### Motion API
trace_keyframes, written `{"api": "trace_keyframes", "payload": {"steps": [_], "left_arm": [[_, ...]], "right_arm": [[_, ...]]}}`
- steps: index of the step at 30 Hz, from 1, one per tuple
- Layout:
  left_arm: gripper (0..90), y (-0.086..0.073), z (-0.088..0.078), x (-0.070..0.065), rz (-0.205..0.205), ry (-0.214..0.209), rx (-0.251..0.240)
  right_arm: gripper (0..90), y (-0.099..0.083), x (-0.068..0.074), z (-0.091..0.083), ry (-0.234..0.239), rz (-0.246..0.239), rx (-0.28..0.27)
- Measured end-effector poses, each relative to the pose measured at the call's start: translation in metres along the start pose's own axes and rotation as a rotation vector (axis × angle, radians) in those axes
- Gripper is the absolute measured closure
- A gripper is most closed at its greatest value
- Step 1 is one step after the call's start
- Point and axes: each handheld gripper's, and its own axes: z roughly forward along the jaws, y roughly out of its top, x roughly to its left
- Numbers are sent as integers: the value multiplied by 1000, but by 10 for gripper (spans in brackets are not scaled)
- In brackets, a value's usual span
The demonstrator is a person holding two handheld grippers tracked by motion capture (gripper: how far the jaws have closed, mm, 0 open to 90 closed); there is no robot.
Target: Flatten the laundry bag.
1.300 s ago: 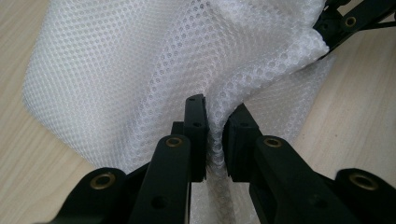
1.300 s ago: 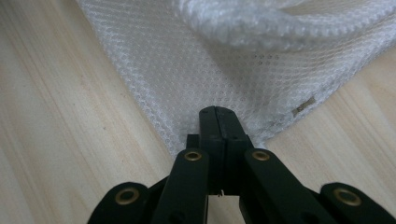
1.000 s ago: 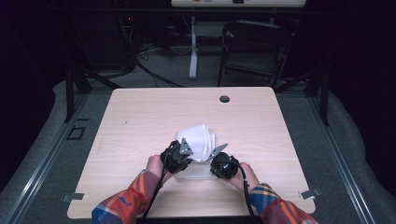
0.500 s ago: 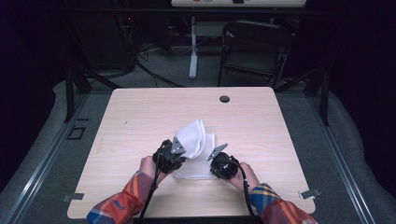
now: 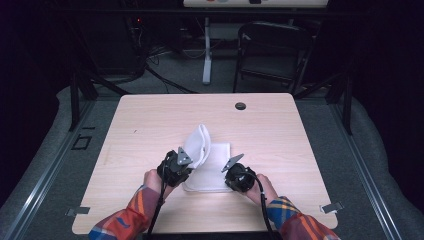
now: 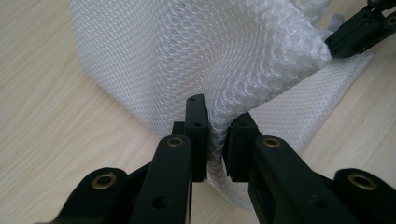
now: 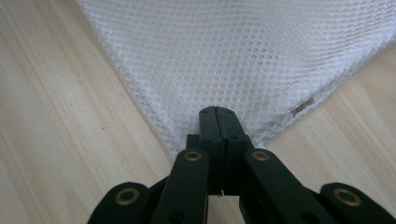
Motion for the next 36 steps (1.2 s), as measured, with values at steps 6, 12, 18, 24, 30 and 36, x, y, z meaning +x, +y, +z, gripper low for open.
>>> {"api": "trace_keyframes", "payload": {"steps": [6, 12, 18, 24, 30, 36], "left_arm": [[827, -5, -3, 3, -6, 14, 8], [824, -10, -1, 3, -18, 14, 21], [829, -14, -3, 7, -40, 24, 30], [844, -19, -3, 13, -77, -1, 42], [847, -19, 0, 14, -87, -5, 44], [845, -19, 1, 14, -86, -6, 46]], "right_arm": [[900, 0, 0, 0, -5, -3, 6], [900, 0, 0, 0, 3, 17, 2], [900, 1, -2, -1, -3, 16, 25], [900, 0, -4, -2, -10, 21, 36], [900, 2, -4, -8, -5, 7, -6], [900, 5, 7, 1, -2, -8, -9]]}}
